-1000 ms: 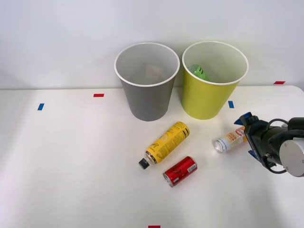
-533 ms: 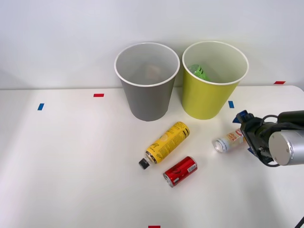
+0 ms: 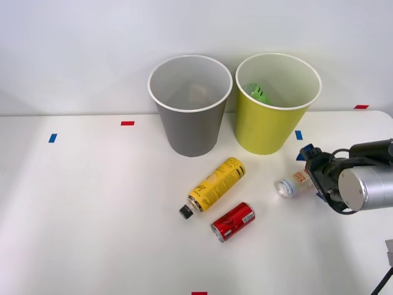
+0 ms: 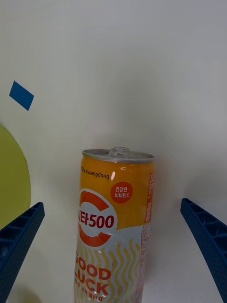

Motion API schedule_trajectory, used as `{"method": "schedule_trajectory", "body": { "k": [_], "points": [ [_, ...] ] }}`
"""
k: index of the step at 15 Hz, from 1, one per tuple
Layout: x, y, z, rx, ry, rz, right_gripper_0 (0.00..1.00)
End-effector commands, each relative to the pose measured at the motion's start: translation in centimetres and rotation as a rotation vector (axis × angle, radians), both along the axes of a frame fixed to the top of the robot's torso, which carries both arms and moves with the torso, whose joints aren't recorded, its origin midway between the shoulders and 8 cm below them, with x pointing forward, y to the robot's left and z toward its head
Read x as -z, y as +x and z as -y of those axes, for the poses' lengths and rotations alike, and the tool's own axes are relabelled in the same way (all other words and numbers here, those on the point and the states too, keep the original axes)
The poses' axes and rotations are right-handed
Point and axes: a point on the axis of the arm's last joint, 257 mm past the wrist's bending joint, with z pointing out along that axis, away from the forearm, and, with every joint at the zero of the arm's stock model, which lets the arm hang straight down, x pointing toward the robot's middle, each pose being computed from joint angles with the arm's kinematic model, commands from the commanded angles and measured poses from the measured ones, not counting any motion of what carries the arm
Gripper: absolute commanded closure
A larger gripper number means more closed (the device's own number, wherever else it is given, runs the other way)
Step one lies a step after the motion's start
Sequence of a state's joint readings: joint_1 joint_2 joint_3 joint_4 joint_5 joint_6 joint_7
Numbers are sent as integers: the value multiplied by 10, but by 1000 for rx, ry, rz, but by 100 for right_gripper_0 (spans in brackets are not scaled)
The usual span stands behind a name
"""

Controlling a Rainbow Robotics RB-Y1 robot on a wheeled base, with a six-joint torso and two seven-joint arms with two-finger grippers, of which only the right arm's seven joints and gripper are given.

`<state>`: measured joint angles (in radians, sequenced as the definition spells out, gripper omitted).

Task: Put cans in the gray bin, plastic bottles in the light green bin

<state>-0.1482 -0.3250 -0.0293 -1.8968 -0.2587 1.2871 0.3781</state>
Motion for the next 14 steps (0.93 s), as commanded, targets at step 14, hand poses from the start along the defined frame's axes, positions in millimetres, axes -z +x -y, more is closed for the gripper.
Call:
{"method": "schedule_trajectory", "body": {
  "k": [14],
  "points": [
    [4, -1, -4, 6, -31, -14, 0]
  ]
}}
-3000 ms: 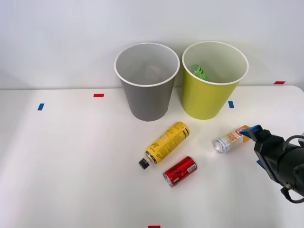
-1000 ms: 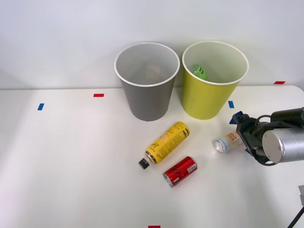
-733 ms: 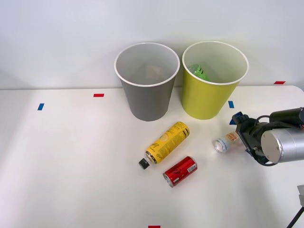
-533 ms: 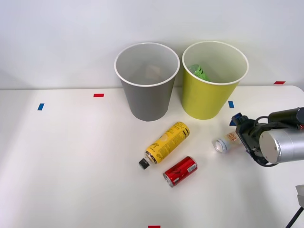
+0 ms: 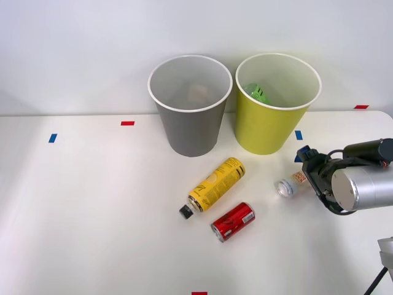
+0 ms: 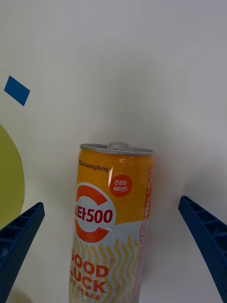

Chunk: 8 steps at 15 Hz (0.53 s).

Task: Put cans in the gray bin, plastic bottles in the light green bin

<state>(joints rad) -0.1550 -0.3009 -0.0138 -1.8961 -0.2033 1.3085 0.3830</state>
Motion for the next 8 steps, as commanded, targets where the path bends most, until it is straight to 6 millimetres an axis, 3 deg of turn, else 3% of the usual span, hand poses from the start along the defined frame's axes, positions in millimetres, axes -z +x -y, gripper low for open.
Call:
{"method": "schedule_trajectory", "body": {
  "k": [1, 8],
  "points": [
    [0, 0, 0, 5, -1, 1, 0],
    [1, 9, 1, 11, -8, -4, 0]
  ]
}}
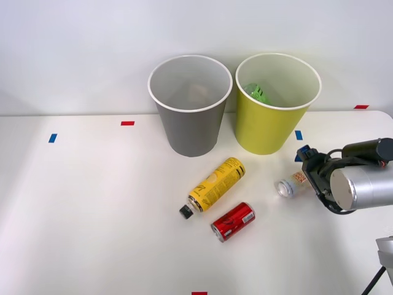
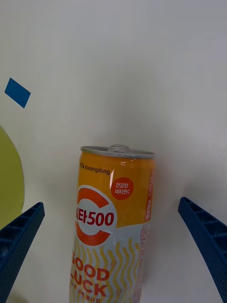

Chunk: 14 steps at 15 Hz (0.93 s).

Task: Put cans in the gray bin, plastic bottles in the light green bin

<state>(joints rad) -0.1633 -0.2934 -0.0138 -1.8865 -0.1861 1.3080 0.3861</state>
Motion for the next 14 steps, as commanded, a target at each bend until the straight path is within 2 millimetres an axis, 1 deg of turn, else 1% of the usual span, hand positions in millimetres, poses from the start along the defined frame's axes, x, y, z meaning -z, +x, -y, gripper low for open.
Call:
{"method": "schedule_trajectory", "body": {
  "k": [1, 3, 4, 5, 6, 7, 8, 9, 13, 14],
  "points": [
    [1, 6, -1, 8, 4, -5, 0],
    [3, 5, 2, 4, -9, -9, 0],
    [3, 5, 2, 3, -15, -9, 5],
    [4, 5, 3, -1, -34, -10, 16],
    [4, 5, 5, -7, -65, -11, 31],
    [5, 5, 5, -13, -87, -12, 56],
    [5, 5, 4, -14, -89, -12, 87],
    [5, 5, 5, -14, -95, -12, 99],
    [5, 5, 7, -22, -131, -10, 100],
    [3, 6, 7, -53, -163, -10, 100]
  ]
}}
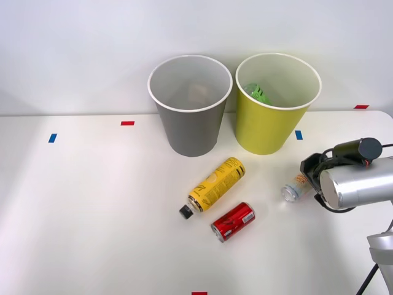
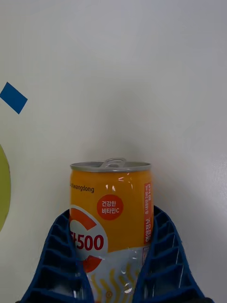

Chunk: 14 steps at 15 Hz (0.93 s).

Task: Put cans in the gray bin, plastic bottles in the light green bin

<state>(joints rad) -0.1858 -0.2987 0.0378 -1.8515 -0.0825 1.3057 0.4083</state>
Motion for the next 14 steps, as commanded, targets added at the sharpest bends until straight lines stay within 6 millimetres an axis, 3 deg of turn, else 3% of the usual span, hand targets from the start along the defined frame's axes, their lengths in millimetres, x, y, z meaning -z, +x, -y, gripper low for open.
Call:
{"method": "schedule_trajectory", "body": {
  "k": [1, 4, 7, 12, 14],
  "points": [
    [-2, -1, -1, -89, -87, -7, 100],
    [-11, -19, 0, -280, -264, -6, 100],
    [-33, -51, -5, -476, -442, 19, 100],
    [-93, -100, -47, -757, -632, 167, 100],
    [-115, -107, -65, -830, -674, 241, 100]
  ]
}}
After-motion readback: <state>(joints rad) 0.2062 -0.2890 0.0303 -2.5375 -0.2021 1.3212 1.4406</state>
